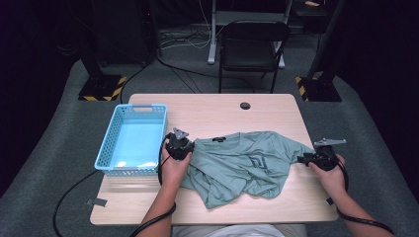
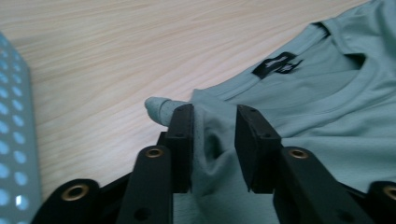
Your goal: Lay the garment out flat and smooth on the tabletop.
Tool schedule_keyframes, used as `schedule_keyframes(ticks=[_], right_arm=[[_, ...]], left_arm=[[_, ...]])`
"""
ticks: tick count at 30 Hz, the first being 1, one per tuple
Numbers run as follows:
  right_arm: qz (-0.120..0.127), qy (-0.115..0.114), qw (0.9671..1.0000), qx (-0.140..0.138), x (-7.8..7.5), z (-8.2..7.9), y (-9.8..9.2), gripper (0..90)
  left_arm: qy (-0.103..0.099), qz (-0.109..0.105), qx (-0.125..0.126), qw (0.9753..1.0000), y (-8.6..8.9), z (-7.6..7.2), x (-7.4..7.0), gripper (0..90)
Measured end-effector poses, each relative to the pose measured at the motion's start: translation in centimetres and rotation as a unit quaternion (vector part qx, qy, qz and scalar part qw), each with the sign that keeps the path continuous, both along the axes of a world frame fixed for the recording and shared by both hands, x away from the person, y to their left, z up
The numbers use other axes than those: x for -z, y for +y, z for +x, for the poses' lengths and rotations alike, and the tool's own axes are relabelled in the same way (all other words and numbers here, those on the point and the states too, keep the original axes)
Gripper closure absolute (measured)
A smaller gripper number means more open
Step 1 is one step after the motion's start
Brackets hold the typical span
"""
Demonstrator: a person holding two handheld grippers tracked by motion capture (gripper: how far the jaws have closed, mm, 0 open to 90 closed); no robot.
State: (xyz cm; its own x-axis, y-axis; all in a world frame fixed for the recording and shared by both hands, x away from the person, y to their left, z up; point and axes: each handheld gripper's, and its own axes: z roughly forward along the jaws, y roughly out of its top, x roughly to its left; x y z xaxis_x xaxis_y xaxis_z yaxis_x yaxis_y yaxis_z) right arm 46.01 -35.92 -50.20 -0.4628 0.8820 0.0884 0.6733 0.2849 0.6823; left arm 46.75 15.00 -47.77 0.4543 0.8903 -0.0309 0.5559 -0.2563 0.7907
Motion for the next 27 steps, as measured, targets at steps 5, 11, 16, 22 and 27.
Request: schedule_keyframes(ticks=[5, 11, 16, 22, 27], right_arm=[[-0.033, -0.015, 0.9991, -0.023, 0.6, 0.2, 1.2, 64.3], [-0.021, -0.004, 0.9993, -0.030, 0.5, 0.6, 0.5, 87.8], [-0.002, -0.006, 0.9995, -0.030, -0.6, 0.4, -0.4, 88.5], [0.023, -0.030, 0.9986, -0.037, -3.8, -0.8, -2.4, 88.7], [0.027, -0.027, 0.9979, -0.053, -5.6, -2.3, -3.7, 88.7]], left_arm=[[-0.006, -0.010, 0.039, 0.9992, -2.1, -0.8, -0.7, 58.7], [0.033, 0.013, 0.123, 0.9918, -5.4, -1.3, 1.0, 56.8], [0.052, 0.071, 0.153, 0.9843, -6.7, -1.2, 3.2, 71.0], [0.062, 0.085, 0.144, 0.9839, -6.1, -0.7, 2.9, 89.1], [0.022, 0.053, 0.101, 0.9933, -4.2, 0.0, 0.9, 89.5]])
